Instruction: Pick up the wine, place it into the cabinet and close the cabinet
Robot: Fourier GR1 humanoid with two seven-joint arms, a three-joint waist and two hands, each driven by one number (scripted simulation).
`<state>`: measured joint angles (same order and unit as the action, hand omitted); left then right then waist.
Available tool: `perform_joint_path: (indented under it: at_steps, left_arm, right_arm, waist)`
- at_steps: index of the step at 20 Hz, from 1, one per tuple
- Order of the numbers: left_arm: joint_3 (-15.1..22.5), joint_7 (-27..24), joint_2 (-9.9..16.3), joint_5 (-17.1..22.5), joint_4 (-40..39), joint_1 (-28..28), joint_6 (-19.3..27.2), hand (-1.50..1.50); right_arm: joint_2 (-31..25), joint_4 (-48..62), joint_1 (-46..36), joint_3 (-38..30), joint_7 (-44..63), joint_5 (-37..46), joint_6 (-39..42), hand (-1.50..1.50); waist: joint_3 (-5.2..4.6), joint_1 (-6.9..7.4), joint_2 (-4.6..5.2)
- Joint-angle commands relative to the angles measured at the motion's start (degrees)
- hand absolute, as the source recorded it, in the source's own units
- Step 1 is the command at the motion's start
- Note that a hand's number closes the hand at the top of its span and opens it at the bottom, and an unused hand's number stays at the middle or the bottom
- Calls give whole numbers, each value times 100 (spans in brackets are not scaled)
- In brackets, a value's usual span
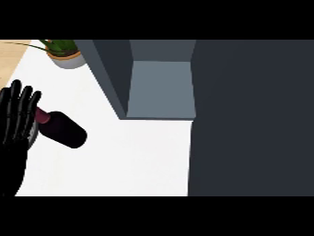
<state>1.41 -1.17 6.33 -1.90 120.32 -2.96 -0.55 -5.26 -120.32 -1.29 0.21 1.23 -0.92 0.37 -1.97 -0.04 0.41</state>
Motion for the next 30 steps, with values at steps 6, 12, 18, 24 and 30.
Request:
perform_joint_path:
  at_steps: [6,12,18,24,30]
  left_arm:
    - [-430,624,22,-463,-1039,1788,583,-150]
    - [151,1837,-624,53,172,1300,2023,-150]
    - [694,3331,-612,-826,1029,1806,2475,-150]
    - [1465,4619,-632,-1968,2039,1864,2733,-150]
    - [1809,5279,-615,-2730,2141,2189,2899,-150]
  right_arm:
    - [263,-896,875,625,27,503,-81,-150]
    - [-113,-1184,1414,1162,378,-1239,1248,-150]
    - [-364,-1714,901,479,1398,-2075,1047,-150]
    - [-276,-2046,576,800,2023,-1776,689,-150]
    - [-68,-1958,744,1050,1776,-1557,695,-150]
  waist:
    - [199,-87,-41]
    - [209,-32,-82]
    - [202,2,-54]
    - [200,19,-60]
    - [201,23,-67]
